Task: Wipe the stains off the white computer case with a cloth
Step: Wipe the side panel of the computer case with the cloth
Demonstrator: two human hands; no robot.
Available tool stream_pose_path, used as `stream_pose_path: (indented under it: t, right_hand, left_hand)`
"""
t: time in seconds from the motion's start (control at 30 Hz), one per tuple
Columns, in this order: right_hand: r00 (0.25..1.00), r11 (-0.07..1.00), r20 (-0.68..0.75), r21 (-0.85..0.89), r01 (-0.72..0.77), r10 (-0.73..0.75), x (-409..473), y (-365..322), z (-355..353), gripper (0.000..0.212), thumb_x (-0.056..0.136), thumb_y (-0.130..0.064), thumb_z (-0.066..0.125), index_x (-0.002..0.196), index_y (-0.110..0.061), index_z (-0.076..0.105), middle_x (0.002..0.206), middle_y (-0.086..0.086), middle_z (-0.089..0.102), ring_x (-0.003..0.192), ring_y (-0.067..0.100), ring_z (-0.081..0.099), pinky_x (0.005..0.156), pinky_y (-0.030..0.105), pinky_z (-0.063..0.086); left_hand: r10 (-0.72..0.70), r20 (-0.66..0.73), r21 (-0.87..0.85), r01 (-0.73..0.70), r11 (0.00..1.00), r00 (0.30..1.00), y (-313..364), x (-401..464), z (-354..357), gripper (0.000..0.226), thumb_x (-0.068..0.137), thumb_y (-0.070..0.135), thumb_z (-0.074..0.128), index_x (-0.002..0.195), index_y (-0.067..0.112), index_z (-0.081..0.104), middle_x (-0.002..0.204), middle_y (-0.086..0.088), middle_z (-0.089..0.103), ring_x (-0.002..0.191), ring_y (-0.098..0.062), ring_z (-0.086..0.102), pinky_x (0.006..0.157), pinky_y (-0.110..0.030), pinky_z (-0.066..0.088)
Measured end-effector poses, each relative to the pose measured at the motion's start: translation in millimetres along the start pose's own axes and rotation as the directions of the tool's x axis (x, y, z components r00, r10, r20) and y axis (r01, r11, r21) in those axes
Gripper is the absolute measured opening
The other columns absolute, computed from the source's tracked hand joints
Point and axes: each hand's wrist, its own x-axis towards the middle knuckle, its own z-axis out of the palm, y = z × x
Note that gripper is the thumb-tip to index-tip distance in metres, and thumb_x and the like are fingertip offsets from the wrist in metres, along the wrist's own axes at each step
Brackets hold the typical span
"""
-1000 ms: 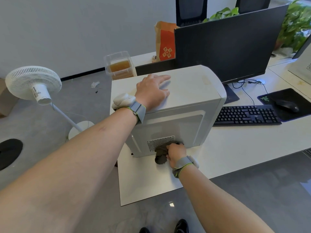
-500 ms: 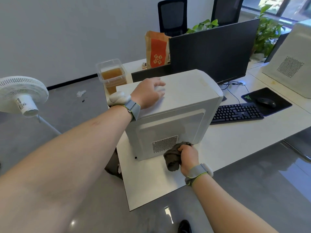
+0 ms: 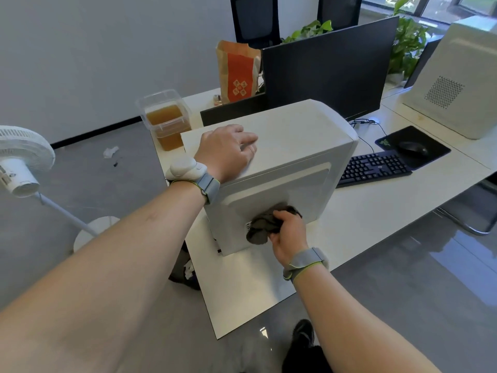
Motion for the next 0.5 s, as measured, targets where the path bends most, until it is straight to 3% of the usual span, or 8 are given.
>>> stream_pose_path:
  t: [0.1, 0.2, 0.33, 0.43, 0.5]
  right_hand:
    - [0.999, 1.0, -0.04, 0.003, 0.023, -0.023, 10, 14, 11, 0.02, 0.095, 0.012, 0.045, 0.102, -0.005, 0.053, 0.084, 0.019, 0.062, 0.061, 0.034, 0.065, 0.051, 0.036, 0.056]
    - [0.993, 0.997, -0.106, -0.032, -0.063, 0.06, 30, 41, 4, 0.024, 0.091, 0.015, 0.044, 0.104, 0.001, 0.059, 0.099, 0.03, 0.067, 0.075, 0.041, 0.067, 0.063, 0.047, 0.06]
    - [0.96, 0.956, -0.218, -0.195, -0.219, 0.175, 62, 59, -10, 0.022, 0.09, 0.01, 0.049, 0.099, -0.003, 0.063, 0.114, 0.023, 0.069, 0.092, 0.038, 0.066, 0.067, 0.042, 0.055]
    - [0.96, 0.937, -0.164, -0.232, -0.262, 0.228, 43, 48, 7, 0.027, 0.095, 0.009, 0.047, 0.115, -0.004, 0.058, 0.11, 0.013, 0.06, 0.089, 0.028, 0.06, 0.08, 0.038, 0.052]
    - [0.971, 0.953, -0.094, -0.191, -0.235, 0.22, 31, 42, 19, 0.028, 0.097, 0.01, 0.044, 0.117, -0.004, 0.057, 0.099, 0.011, 0.059, 0.079, 0.023, 0.058, 0.078, 0.036, 0.05]
  left_hand:
    - [-0.015, 0.0, 0.009, 0.015, 1.0, 1.0, -1, 2, 0, 0.039, 0.1, 0.05, 0.044, 0.133, 0.043, 0.064, 0.147, 0.007, 0.054, 0.138, -0.016, 0.044, 0.113, -0.044, 0.026]
    - [-0.028, -0.002, -0.002, 0.028, 1.0, 1.0, -3, 4, 1, 0.037, 0.1, 0.051, 0.045, 0.131, 0.045, 0.065, 0.146, 0.009, 0.054, 0.137, -0.015, 0.045, 0.113, -0.042, 0.025]
    - [-0.035, 0.006, -0.012, 0.035, 0.999, 0.999, -4, 6, 2, 0.037, 0.1, 0.052, 0.046, 0.132, 0.047, 0.064, 0.148, 0.009, 0.052, 0.138, -0.015, 0.043, 0.114, -0.041, 0.023]
    - [-0.04, 0.01, -0.004, 0.04, 0.999, 0.999, -5, 4, 1, 0.038, 0.1, 0.053, 0.045, 0.132, 0.047, 0.064, 0.148, 0.01, 0.051, 0.138, -0.015, 0.043, 0.113, -0.042, 0.023]
    - [-0.038, 0.014, -0.004, 0.038, 0.999, 0.999, -5, 3, 1, 0.038, 0.1, 0.053, 0.044, 0.132, 0.047, 0.063, 0.149, 0.01, 0.051, 0.138, -0.016, 0.042, 0.114, -0.043, 0.023]
